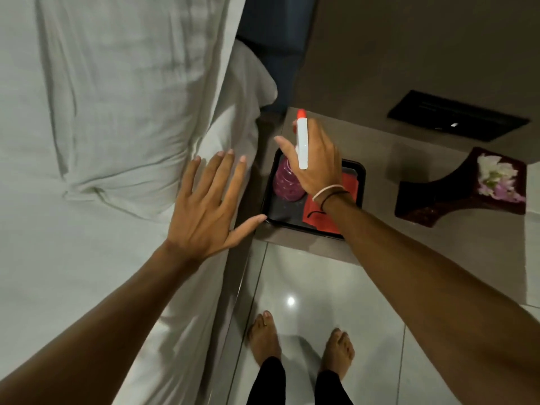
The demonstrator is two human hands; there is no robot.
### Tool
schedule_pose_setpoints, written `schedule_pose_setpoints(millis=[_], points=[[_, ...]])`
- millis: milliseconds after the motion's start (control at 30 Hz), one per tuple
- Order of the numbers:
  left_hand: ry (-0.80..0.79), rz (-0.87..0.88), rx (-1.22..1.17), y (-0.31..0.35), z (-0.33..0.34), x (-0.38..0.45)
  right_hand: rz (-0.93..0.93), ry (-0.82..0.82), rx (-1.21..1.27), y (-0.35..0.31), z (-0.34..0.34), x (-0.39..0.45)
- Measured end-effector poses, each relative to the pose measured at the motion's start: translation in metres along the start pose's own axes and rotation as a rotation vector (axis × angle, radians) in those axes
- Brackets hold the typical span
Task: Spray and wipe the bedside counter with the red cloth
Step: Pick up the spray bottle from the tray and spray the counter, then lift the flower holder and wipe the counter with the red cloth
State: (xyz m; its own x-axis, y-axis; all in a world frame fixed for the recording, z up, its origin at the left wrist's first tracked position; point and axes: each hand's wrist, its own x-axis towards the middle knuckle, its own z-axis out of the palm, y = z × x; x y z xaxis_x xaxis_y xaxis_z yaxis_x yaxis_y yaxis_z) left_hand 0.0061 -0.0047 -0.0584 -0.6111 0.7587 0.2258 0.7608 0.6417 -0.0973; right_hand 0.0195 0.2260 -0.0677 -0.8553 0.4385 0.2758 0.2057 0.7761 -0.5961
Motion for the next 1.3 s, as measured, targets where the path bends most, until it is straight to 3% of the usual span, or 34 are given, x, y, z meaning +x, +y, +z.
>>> schedule_pose_setpoints(millis=[233,367,500,600,733,933,1067,1133,1233,1300], points=[[-0.007,0.077,-0.103,0.035,0.006,0.001,0.090,-0.191,0.102,0.053,-0.022,-0.045],[-0.286,0.052,-0.382,0.092,0.028,0.017,0.277,-0.181,0.061,0.102,-0.047,-0.100],[-0.555,-0.275,-0.712,0.161,0.065,0.044,0.448,-0.123,0.159,0.135,-0.063,-0.145],[-0.509,-0.560,-0.849,0.205,0.088,0.064,0.534,-0.072,0.194,0.158,-0.071,-0.172],[-0.402,-0.909,-0.811,0.222,0.102,0.088,0.527,-0.046,0.179,0.174,-0.081,-0.190],[-0.470,-1.160,-0.850,0.229,0.112,0.108,0.535,0.019,0.222,0.188,-0.087,-0.198],[-0.457,-1.171,-0.966,0.225,0.112,0.109,0.619,0.094,0.388,0.185,-0.089,-0.194],[-0.423,-1.141,-1.091,0.220,0.102,0.107,0.757,0.170,0.570,0.182,-0.090,-0.187],[-0.390,-0.975,-1.373,0.215,0.073,0.100,1.158,0.249,1.053,0.180,-0.096,-0.174],[-0.469,-0.789,-1.478,0.213,0.049,0.096,1.295,0.191,1.390,0.179,-0.100,-0.175]])
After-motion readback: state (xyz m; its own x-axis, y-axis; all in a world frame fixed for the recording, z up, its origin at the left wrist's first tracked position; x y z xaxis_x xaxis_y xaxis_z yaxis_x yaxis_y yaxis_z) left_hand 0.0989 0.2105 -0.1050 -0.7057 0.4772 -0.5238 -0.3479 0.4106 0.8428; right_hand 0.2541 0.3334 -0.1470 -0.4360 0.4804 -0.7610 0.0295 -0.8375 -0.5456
